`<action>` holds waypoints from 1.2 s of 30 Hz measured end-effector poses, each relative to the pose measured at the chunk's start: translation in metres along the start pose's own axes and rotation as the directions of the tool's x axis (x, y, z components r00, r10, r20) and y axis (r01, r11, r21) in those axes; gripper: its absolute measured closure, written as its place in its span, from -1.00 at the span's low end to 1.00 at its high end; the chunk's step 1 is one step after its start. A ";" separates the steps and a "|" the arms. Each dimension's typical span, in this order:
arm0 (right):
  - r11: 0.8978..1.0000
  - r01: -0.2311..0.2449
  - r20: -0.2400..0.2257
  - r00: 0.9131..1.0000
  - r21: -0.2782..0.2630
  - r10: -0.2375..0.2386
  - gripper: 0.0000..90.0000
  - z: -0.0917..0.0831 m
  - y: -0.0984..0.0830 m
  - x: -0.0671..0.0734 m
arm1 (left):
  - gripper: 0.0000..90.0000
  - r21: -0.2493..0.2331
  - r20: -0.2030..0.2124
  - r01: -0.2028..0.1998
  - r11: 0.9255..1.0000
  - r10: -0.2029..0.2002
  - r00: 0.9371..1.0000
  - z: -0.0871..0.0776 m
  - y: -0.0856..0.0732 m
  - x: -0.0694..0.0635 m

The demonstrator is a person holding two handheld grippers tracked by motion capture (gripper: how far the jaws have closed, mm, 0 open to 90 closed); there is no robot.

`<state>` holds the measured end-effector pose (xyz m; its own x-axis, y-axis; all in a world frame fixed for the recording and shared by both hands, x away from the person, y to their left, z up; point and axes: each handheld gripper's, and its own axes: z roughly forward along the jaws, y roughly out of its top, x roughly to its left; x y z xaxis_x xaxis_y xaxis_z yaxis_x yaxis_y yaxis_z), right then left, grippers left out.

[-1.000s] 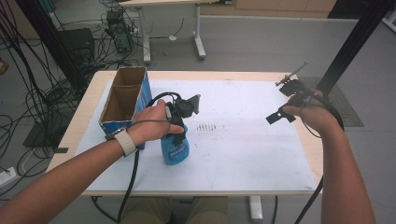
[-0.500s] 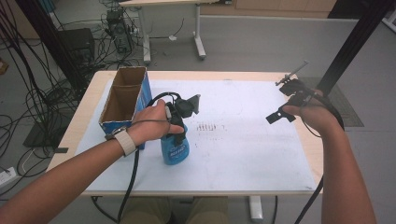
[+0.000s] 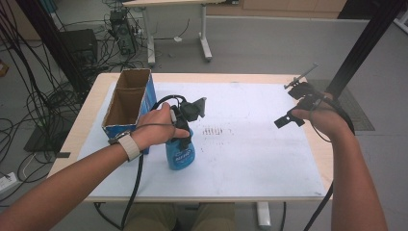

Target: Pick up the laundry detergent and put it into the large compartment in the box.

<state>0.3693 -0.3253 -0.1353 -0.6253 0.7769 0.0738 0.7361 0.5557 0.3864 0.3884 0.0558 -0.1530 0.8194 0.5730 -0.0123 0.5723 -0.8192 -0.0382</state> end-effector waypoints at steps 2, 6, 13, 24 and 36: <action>1.000 -0.001 -0.001 1.000 -0.001 0.001 -0.81 0.000 0.000 0.000 | -0.14 0.000 0.002 0.003 1.000 -0.003 1.000 0.000 0.000 0.000; 1.000 -0.001 -0.002 1.000 0.000 0.001 -0.81 0.000 0.000 0.000 | -0.14 0.005 0.003 0.011 1.000 -0.011 1.000 0.000 0.001 0.000; 1.000 -0.005 -0.003 1.000 0.001 0.005 -0.81 0.001 -0.003 -0.001 | -0.14 0.013 0.008 0.016 1.000 -0.016 1.000 0.000 0.003 0.002; 1.000 -0.005 -0.008 1.000 -0.002 0.005 -0.81 0.002 -0.004 -0.002 | -0.14 0.001 -0.002 0.003 1.000 -0.003 1.000 0.000 0.000 -0.001; 1.000 -0.007 -0.005 1.000 -0.005 0.007 -0.81 -0.001 -0.007 0.000 | -0.14 0.010 0.012 0.021 1.000 -0.021 1.000 0.000 0.002 0.003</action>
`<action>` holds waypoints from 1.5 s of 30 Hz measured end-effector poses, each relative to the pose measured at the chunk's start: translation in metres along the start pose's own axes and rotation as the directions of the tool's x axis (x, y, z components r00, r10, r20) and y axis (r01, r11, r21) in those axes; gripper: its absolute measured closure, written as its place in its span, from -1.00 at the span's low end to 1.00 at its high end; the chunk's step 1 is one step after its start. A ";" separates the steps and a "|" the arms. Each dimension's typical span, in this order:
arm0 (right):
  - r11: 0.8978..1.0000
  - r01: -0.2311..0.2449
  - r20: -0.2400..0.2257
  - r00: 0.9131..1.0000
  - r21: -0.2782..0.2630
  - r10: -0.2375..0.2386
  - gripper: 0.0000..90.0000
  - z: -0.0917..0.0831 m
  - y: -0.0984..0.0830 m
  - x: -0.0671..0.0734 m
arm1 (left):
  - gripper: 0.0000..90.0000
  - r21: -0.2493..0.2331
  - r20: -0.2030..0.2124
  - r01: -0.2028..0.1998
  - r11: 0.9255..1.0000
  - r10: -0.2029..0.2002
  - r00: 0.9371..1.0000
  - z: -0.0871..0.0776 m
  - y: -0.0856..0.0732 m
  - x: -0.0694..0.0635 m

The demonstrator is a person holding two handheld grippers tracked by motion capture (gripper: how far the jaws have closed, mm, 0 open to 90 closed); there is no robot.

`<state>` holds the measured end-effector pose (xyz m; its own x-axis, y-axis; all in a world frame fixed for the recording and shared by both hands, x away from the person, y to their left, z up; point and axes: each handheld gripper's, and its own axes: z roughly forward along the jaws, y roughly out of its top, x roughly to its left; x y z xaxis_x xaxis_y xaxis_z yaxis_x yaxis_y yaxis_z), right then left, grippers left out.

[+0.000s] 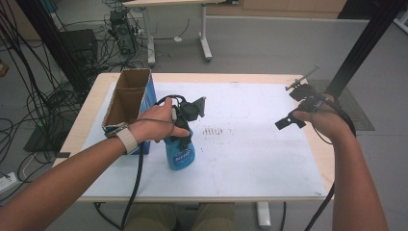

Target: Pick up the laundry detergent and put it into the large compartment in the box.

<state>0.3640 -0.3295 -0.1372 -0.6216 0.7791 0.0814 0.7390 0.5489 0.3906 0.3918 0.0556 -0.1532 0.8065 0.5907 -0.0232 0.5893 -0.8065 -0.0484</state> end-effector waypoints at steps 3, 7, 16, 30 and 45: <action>1.000 -0.003 0.002 1.000 0.001 0.003 -0.81 -0.001 -0.001 0.000 | -0.13 0.002 0.000 0.015 1.000 -0.015 1.000 0.000 0.000 0.000; 1.000 -0.001 0.004 1.000 -0.002 0.001 -0.81 -0.003 -0.002 0.001 | -0.14 0.002 0.006 0.045 0.999 -0.045 0.999 -0.002 -0.001 0.002; 1.000 0.002 0.003 1.000 -0.004 -0.002 -0.81 -0.004 -0.001 0.002 | -0.14 -0.004 0.019 0.101 0.995 -0.101 0.995 -0.017 -0.005 0.004; 1.000 0.008 0.010 1.000 -0.009 -0.008 -0.81 -0.009 -0.001 0.005 | -0.13 -0.026 -0.007 0.147 0.989 -0.147 0.989 -0.048 -0.011 -0.001; 1.000 0.014 0.015 1.000 -0.019 -0.014 -0.81 -0.016 0.000 0.009 | -0.13 -0.041 -0.009 0.185 0.982 -0.186 0.983 -0.080 -0.018 -0.006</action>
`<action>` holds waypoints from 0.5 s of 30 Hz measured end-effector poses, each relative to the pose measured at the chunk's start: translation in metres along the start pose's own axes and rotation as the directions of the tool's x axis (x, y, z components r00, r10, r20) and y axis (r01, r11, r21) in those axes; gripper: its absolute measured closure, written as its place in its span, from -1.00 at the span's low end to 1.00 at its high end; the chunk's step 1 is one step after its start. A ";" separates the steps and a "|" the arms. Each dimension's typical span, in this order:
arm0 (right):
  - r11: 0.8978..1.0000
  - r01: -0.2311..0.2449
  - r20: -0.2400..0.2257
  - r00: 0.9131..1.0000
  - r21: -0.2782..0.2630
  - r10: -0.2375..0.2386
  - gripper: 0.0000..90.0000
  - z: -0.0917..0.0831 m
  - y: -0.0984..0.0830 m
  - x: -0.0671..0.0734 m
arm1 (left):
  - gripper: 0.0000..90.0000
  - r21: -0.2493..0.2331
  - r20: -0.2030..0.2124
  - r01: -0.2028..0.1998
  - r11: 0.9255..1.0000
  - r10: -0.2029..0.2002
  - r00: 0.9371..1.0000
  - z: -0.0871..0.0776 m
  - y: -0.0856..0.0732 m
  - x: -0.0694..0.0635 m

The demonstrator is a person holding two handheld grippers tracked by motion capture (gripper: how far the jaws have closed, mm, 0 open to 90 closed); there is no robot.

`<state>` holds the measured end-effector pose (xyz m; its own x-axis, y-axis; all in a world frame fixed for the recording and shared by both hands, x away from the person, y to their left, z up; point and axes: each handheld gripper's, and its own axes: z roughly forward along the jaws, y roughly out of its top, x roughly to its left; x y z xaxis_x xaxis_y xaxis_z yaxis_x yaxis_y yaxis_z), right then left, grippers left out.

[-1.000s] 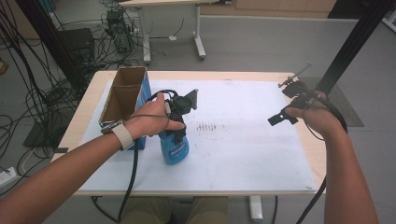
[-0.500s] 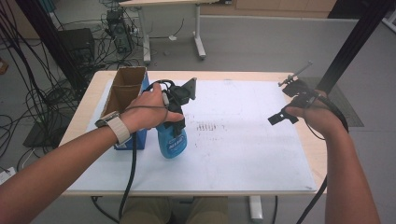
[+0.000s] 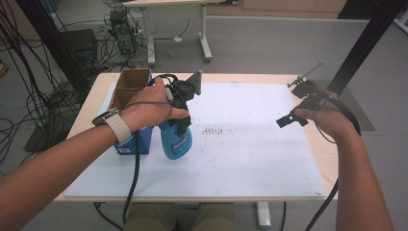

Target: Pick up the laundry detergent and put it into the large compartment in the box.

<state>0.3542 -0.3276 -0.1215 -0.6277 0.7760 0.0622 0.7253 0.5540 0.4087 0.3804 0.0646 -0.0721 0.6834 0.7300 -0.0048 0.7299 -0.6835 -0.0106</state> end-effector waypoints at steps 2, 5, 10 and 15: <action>1.000 -0.002 0.001 1.000 0.001 0.002 -0.81 -0.001 0.000 0.000 | -0.13 -0.014 0.004 0.009 1.000 -0.009 1.000 -0.008 -0.003 0.001; 1.000 -0.004 0.004 1.000 0.000 0.004 -0.81 -0.003 -0.001 0.000 | -0.13 -0.021 0.004 0.014 1.000 -0.013 1.000 -0.020 -0.005 0.000; 1.000 -0.003 0.002 1.000 -0.002 0.003 -0.79 -0.003 -0.001 0.001 | -0.13 -0.024 -0.001 0.030 0.999 -0.030 1.000 -0.033 -0.006 -0.001; 1.000 0.001 0.001 1.000 -0.006 -0.001 -0.79 -0.004 0.001 0.002 | -0.13 -0.017 -0.001 0.048 0.999 -0.048 0.999 -0.045 -0.005 -0.001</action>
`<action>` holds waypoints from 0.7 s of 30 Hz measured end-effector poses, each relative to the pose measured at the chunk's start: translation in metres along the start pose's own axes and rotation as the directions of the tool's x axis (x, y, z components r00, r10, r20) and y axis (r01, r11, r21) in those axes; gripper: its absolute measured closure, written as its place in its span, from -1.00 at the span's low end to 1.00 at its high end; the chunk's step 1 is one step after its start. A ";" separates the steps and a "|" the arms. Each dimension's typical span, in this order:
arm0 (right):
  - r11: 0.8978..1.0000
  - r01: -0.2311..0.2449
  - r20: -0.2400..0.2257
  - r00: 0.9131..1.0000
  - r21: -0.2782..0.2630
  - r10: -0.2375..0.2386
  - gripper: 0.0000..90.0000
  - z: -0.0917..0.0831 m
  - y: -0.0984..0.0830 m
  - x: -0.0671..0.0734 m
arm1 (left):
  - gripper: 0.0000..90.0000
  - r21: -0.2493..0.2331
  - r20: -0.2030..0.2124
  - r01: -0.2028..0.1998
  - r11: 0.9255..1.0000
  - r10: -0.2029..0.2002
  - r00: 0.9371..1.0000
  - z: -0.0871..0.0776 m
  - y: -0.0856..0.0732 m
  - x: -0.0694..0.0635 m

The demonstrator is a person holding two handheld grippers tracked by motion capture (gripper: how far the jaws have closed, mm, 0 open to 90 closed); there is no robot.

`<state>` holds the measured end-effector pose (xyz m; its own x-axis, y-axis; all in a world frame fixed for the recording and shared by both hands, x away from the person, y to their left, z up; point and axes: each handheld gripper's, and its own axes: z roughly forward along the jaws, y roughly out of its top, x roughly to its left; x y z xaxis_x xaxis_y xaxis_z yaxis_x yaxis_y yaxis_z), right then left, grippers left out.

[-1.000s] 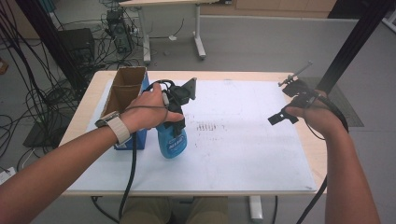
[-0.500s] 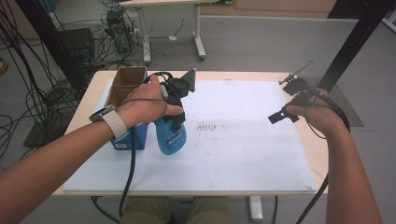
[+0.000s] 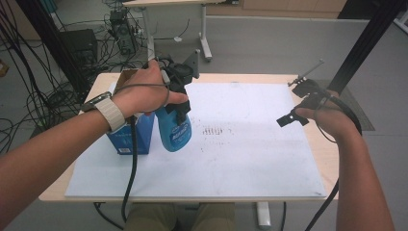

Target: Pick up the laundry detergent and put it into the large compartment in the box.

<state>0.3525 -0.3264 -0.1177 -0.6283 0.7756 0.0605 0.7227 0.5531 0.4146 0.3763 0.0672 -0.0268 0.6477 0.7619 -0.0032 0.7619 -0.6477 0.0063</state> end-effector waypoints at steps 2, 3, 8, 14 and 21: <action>1.000 0.003 -0.001 1.000 -0.005 -0.003 -0.79 0.000 0.001 0.001 | -0.13 0.003 -0.005 -0.003 1.000 0.003 1.000 -0.004 0.000 -0.001; 1.000 0.003 -0.001 1.000 -0.005 -0.003 -0.79 0.000 0.001 0.002 | -0.13 -0.002 -0.005 -0.003 1.000 0.003 1.000 -0.007 0.000 -0.001; 1.000 0.004 0.001 1.000 -0.009 -0.004 -0.79 0.000 0.005 0.003 | -0.14 -0.017 0.002 0.022 1.000 -0.022 1.000 -0.019 -0.003 0.000; 1.000 0.011 0.002 1.000 -0.014 -0.011 -0.79 -0.002 0.006 0.004 | -0.13 -0.021 0.008 0.053 0.998 -0.053 0.999 -0.028 -0.005 0.004; 1.000 0.015 0.001 1.000 -0.023 -0.015 -0.79 -0.004 0.004 0.005 | -0.13 -0.017 0.003 0.075 0.997 -0.075 0.997 -0.031 -0.005 0.007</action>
<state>0.3509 -0.3221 -0.1121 -0.6387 0.7676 0.0529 0.7063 0.5576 0.4361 0.3765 0.0760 0.0043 0.5888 0.8083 -0.0063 0.8082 -0.5885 0.0226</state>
